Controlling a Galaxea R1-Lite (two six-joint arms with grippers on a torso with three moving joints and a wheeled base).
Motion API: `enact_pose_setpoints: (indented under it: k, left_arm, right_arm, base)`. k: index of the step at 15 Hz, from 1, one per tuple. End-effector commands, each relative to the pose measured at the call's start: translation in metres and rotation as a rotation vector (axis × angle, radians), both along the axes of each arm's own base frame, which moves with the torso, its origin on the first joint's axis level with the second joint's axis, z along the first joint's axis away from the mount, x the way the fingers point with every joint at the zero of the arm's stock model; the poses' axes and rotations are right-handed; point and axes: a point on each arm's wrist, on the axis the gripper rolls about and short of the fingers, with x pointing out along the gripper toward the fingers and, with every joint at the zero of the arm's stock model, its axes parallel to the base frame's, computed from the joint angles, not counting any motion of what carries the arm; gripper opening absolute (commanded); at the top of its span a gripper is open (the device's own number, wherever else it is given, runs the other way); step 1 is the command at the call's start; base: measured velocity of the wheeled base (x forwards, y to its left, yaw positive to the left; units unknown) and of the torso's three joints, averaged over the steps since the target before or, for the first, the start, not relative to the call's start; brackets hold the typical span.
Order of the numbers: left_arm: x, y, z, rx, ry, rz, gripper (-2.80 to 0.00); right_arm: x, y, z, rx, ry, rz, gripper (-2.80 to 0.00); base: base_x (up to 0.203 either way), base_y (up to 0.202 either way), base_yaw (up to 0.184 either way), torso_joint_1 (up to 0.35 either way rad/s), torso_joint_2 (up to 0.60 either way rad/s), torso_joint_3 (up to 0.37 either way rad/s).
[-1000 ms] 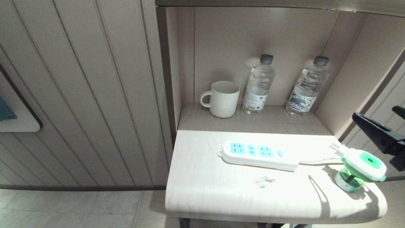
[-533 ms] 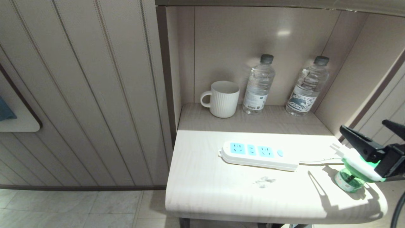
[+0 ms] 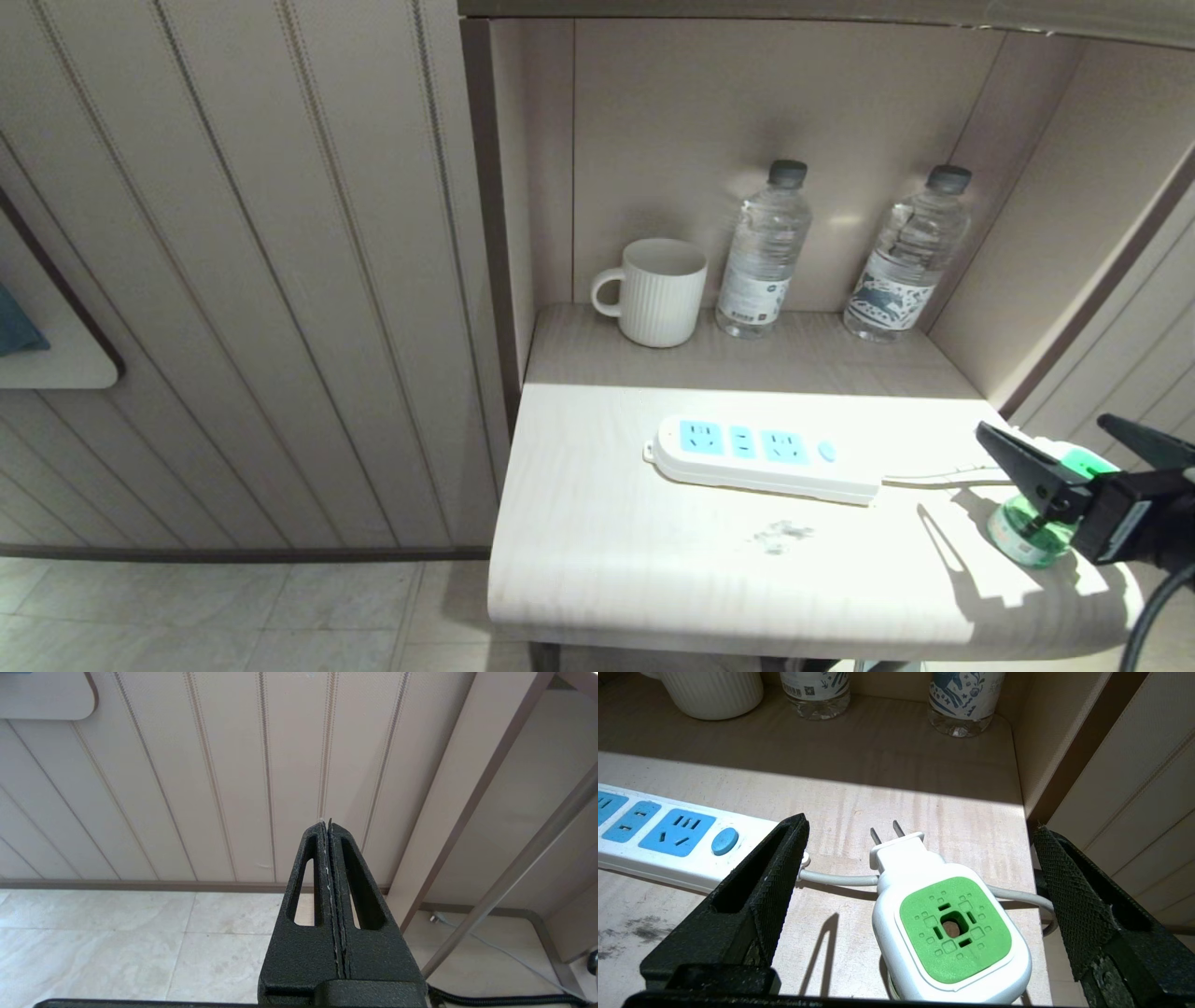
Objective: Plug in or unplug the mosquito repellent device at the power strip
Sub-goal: Pick up the mosquito repellent liquid
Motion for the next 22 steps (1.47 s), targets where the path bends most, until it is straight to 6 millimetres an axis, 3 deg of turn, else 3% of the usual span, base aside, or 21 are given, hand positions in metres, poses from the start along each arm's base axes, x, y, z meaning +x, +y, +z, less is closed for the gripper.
enact_pose_setpoints:
  k: [1, 6, 22]
  left_arm:
    - [0.000, 0.000, 0.000, -0.001, 0.000, 0.001, -2.80]
    - [0.000, 0.000, 0.000, -0.001, 0.000, 0.001, -2.80]
    - [0.000, 0.000, 0.000, -0.001, 0.000, 0.000, -2.80]
  right_arm:
    - [0.003, 0.001, -0.004, 0.008, 0.022, -0.002, 0.00]
    - [0.012, 0.003, -0.009, 0.004, 0.046, -0.022, 0.00]
    - [0.002, 0.000, -0.031, 0.013, 0.115, -0.051, 0.00]
  base:
    - [0.000, 0.000, 0.000, 0.000, 0.00, 0.000]
    - [0.000, 0.000, 0.000, 0.000, 0.00, 0.000]
    - [0.000, 0.000, 0.000, 0.000, 0.00, 0.000]
